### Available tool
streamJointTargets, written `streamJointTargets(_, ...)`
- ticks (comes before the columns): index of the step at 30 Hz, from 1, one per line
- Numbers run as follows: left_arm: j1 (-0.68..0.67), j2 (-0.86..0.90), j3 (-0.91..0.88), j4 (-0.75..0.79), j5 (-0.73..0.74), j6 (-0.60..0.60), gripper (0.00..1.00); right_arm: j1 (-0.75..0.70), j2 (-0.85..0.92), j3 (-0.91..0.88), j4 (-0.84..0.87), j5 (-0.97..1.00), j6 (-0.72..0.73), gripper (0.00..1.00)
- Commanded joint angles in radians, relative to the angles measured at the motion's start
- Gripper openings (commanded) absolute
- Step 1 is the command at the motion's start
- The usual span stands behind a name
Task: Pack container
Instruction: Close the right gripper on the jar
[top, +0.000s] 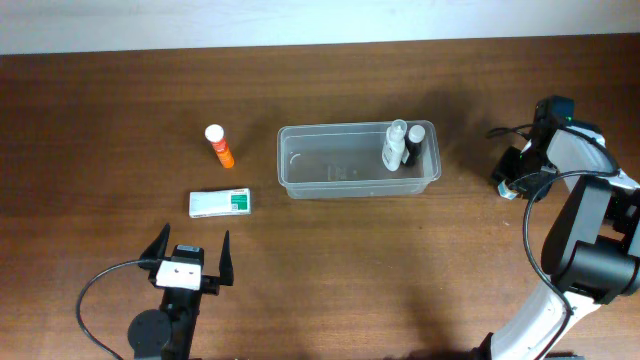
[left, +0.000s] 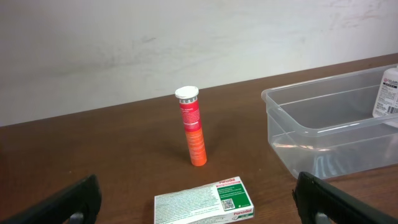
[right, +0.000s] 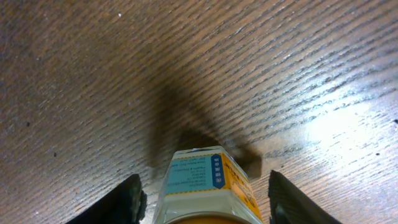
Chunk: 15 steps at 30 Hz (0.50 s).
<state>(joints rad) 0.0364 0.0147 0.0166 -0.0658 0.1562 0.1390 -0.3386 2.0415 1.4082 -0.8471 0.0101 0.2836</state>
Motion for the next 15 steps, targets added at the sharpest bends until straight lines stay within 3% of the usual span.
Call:
streamJointTargets(1, 0.006, -0.009, -0.008, 0.002, -0.004, 0.016, 1.00, 0.002, 0.010, -0.003, 0.003, 0.016, 0.002, 0.54)
streamJointTargets(15, 0.006, -0.009, -0.008, 0.002, -0.004, 0.016, 0.99, 0.002, 0.010, -0.002, 0.004, 0.016, 0.002, 0.49)
